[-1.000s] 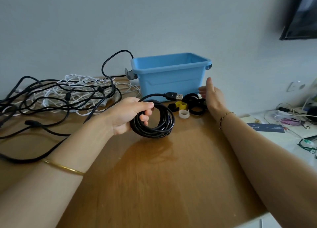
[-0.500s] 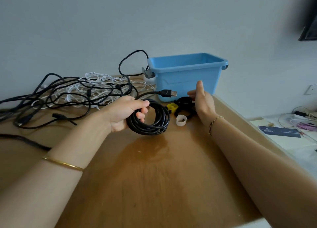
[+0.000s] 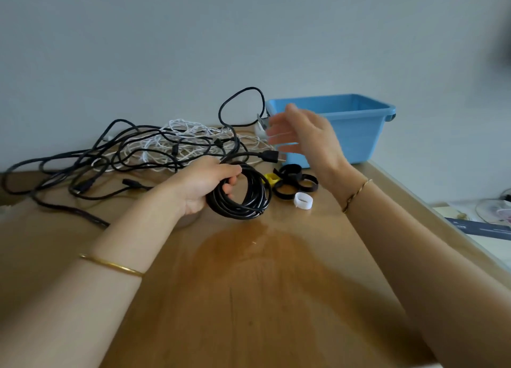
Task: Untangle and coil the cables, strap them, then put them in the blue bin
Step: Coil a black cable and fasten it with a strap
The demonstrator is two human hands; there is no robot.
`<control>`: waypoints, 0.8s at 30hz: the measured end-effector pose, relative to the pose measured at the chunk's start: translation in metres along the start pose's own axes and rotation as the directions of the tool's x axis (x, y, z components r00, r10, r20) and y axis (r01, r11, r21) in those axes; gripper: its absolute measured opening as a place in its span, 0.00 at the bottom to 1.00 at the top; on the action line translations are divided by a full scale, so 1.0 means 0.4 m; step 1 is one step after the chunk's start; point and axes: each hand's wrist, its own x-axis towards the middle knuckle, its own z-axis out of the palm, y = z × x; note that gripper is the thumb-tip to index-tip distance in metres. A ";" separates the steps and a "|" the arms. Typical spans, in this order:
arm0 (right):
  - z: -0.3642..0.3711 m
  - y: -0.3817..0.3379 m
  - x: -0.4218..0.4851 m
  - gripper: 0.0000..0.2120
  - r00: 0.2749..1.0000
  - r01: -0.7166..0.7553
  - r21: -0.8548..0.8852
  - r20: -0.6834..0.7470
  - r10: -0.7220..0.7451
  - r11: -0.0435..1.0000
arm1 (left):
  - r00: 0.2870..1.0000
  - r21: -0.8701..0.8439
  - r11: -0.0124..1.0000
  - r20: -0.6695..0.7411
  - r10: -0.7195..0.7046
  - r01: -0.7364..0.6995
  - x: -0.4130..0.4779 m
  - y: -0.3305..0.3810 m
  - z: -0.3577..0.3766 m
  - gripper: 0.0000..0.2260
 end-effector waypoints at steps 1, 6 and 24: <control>0.019 -0.019 -0.008 0.17 0.993 0.046 -0.113 0.117 -0.033 0.993 | 1.000 0.038 0.999 0.003 0.010 -0.011 0.000 0.002 0.002 0.08; 0.083 0.002 -0.029 0.16 0.887 0.378 -0.597 0.453 -0.092 0.708 | 0.995 0.064 0.994 0.050 0.087 -0.090 -0.013 0.009 -0.002 0.09; 0.050 0.039 -0.048 0.11 0.946 -0.043 0.007 0.321 0.038 0.999 | 0.991 -0.161 0.981 0.065 0.118 -0.106 -0.011 0.023 0.033 0.11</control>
